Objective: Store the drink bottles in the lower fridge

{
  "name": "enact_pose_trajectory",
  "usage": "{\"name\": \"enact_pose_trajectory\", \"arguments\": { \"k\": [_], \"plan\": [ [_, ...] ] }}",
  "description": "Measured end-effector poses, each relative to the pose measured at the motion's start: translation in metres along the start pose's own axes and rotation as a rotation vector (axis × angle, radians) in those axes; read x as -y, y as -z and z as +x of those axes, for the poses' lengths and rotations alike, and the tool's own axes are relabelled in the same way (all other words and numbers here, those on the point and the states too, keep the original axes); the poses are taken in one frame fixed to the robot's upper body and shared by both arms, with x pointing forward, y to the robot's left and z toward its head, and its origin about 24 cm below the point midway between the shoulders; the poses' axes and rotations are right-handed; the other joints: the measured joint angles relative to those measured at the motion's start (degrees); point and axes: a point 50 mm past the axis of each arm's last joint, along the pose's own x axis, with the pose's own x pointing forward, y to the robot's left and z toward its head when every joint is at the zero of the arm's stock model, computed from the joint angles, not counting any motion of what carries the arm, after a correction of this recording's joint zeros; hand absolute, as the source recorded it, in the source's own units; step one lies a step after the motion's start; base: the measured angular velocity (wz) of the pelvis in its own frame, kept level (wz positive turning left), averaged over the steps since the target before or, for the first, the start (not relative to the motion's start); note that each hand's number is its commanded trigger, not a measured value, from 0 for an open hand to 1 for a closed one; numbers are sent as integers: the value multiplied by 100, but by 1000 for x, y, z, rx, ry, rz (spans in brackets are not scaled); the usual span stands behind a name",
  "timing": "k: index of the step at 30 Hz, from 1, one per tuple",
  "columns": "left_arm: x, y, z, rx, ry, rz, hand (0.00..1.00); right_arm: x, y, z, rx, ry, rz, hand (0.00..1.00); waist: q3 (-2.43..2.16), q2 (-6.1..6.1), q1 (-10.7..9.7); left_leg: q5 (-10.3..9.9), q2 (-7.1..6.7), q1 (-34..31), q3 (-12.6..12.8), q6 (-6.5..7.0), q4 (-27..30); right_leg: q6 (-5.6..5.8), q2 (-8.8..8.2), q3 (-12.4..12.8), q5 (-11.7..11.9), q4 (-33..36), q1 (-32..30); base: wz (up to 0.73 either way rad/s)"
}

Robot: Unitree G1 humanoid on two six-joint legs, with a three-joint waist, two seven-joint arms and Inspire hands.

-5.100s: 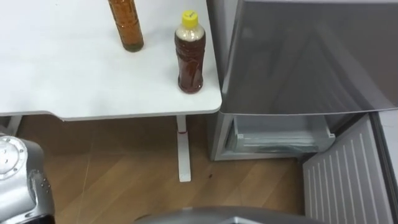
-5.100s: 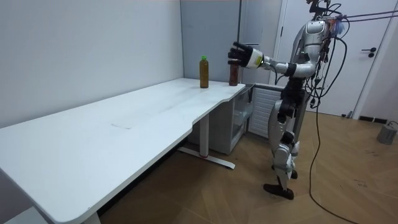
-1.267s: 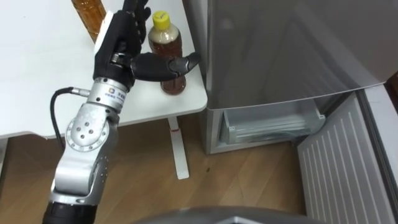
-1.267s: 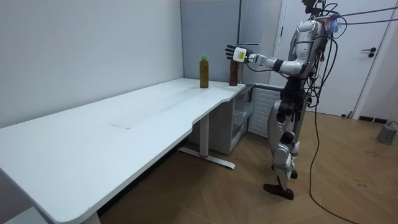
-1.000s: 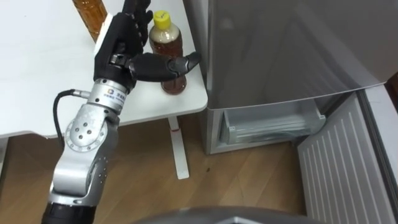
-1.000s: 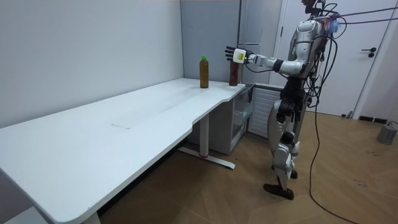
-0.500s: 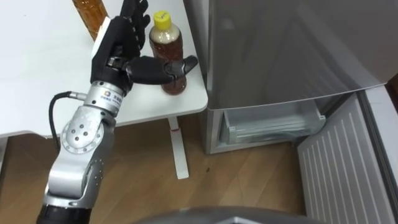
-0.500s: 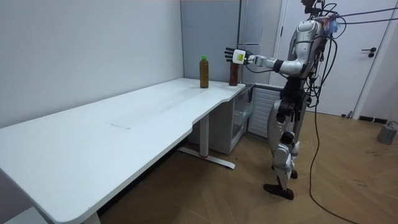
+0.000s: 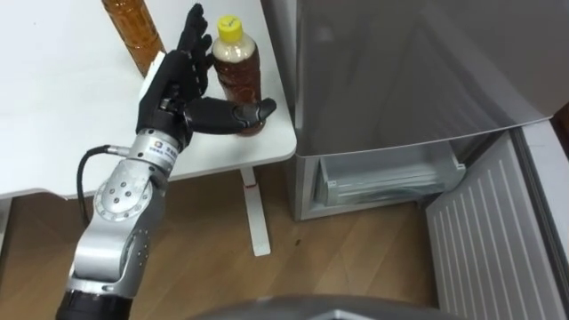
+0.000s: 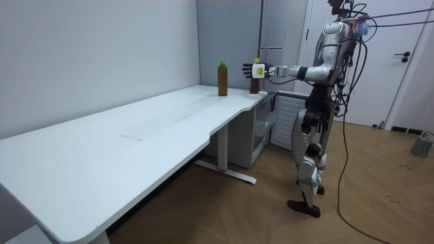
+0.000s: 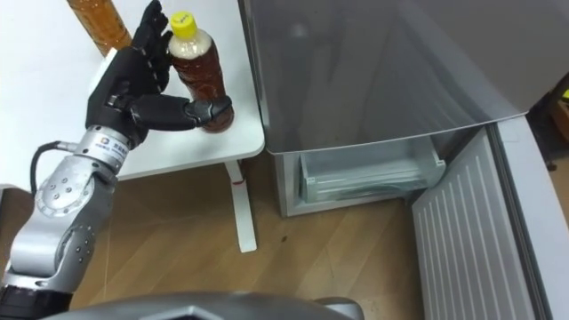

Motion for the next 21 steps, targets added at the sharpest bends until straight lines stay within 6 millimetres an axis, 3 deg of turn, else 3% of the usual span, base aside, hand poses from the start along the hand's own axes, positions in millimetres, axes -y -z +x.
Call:
{"name": "enact_pose_trajectory", "arguments": {
  "k": [21],
  "plan": [
    [-9,-7,4,19,0,-98,0,0,0,0,-1,6,4,0,2,34,-100,0,15,8,132,0,32,-1,0,128,-9,113,-87,-3]
  ]
}}
